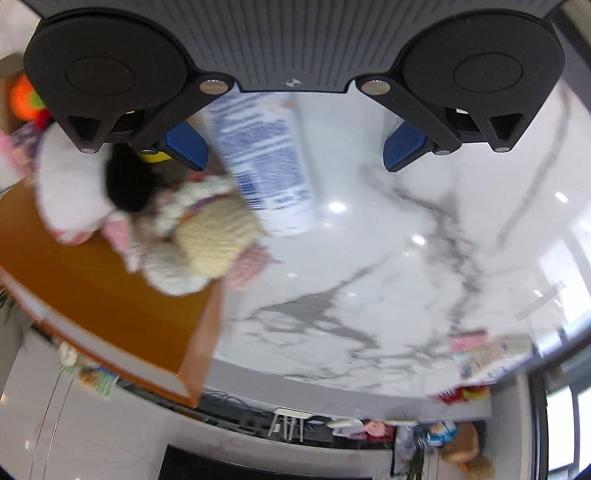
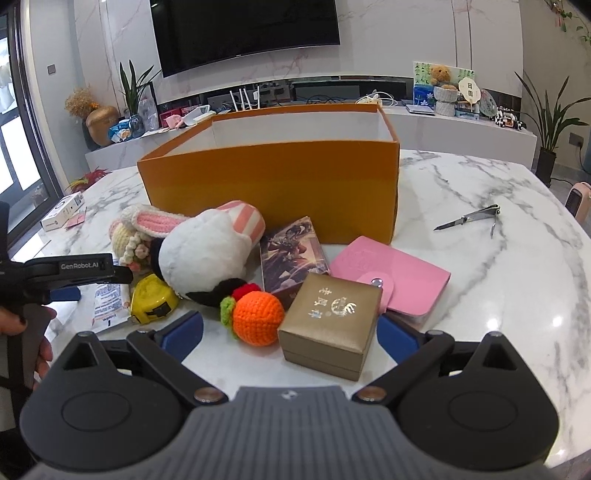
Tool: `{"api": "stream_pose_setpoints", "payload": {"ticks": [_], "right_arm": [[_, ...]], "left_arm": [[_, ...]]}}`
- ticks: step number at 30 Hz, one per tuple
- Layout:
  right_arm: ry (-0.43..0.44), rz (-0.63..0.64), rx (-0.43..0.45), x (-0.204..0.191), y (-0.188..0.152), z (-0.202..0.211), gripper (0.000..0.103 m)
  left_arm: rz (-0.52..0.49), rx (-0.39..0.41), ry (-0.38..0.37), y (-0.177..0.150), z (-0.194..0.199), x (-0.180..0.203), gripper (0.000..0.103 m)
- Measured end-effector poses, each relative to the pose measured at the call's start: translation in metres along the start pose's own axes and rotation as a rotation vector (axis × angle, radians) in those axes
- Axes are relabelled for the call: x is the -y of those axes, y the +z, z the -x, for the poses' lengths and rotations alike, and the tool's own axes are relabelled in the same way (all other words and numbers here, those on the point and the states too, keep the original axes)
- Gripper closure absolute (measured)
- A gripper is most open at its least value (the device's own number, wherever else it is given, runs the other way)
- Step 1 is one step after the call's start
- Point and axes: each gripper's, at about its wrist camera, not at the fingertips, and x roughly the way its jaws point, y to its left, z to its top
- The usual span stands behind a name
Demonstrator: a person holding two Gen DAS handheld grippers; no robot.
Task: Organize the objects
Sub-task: 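Grasp the white lotion tube with the left tool while the right tool grasps the gold gift box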
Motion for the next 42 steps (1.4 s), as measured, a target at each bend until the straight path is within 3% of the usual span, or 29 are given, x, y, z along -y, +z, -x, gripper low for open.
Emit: {"api": "stream_pose_setpoints", "payload": {"ticks": [6,10,18,26,35,40,42], "right_arm": [[0.007,0.008,0.008,-0.001,0.001,0.003,0.003],[0.017,-0.003,0.015,0.000,0.002,0.005,0.003],[0.044,-0.014,0.002,0.004,0.002,0.004,0.002],[0.056,0.003,-0.005,0.005,-0.002,-0.005,0.002],[-0.095,-0.016,0.040,0.010,0.000,-0.014,0.002],[-0.117,-0.046,0.004,0.010,0.000,-0.029,0.006],[-0.135,-0.069,0.011,0.011,0.000,-0.032,0.015]], "left_arm": [[-0.052,-0.019,0.090,-0.003,0.005,-0.008,0.000],[-0.011,0.007,-0.031,0.004,0.003,-0.012,0.000],[-0.270,0.003,-0.097,0.003,-0.015,0.017,0.000],[-0.264,0.035,-0.121,-0.002,-0.013,0.010,0.000],[-0.251,0.038,-0.114,-0.002,-0.011,0.008,0.000],[-0.246,0.036,-0.111,-0.001,-0.010,0.008,0.000],[-0.242,0.035,-0.107,-0.001,-0.010,0.008,0.000]]}}
